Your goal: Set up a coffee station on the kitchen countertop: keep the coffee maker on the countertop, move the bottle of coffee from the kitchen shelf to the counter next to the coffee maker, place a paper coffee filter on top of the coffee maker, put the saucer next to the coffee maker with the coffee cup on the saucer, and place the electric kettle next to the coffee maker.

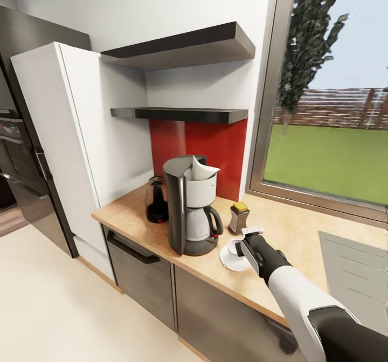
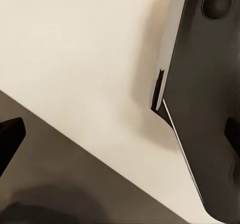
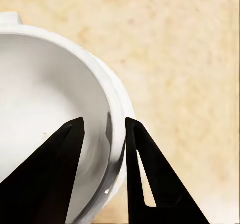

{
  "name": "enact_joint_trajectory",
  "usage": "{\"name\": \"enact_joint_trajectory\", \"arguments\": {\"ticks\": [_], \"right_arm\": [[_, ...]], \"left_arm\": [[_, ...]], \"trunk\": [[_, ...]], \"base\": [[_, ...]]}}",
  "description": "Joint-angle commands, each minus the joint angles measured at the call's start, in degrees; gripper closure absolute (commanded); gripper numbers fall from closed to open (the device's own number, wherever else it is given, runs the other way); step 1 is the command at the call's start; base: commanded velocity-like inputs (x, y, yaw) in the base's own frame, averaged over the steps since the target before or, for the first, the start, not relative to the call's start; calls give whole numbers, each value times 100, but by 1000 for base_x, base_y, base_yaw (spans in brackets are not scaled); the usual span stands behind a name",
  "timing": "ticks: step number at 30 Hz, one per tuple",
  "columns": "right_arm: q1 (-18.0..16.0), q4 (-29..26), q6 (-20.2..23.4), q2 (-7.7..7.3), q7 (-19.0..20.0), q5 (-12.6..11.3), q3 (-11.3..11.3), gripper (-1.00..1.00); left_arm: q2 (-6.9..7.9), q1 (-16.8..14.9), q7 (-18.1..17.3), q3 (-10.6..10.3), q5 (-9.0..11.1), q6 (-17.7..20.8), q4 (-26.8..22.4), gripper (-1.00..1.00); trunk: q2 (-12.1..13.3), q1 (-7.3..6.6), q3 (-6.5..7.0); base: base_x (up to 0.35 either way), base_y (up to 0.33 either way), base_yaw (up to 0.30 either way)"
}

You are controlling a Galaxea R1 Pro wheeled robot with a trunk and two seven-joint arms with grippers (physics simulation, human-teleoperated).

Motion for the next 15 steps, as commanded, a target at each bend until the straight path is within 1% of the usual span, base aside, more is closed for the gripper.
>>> {"name": "enact_joint_trajectory", "arguments": {"ticks": [1,4,8,9,10,11,15], "right_arm": [[-4,-7,38,-3,-7,9,31,100],[-2,-7,38,-3,-3,4,31,100],[-5,36,38,15,-2,3,34,100],[-6,57,38,70,-2,6,32,-100],[-6,66,38,151,-6,14,31,-100],[-4,70,38,178,-5,16,31,-100],[-4,124,38,221,-5,20,31,-100]], "left_arm": [[-5,3,-1,38,-56,41,-26,-100],[-5,3,-1,38,-53,41,-22,-100],[-5,4,-2,38,-52,41,-23,-100],[-5,5,-1,38,-51,41,-22,-100],[-4,5,-4,38,-54,41,-22,-100],[-2,6,-3,38,-53,41,-23,-100],[3,6,-3,38,-53,41,-22,-100]], "trunk": [[-10,3,-11],[-10,3,-11],[-10,3,-11],[-10,3,-11],[-10,3,-11],[-10,3,-11],[-10,3,-11]], "base": [[0,-219,0],[0,-100,0],[0,-16,0],[0,-3,0],[0,-1,0],[0,0,0],[0,0,0]]}}
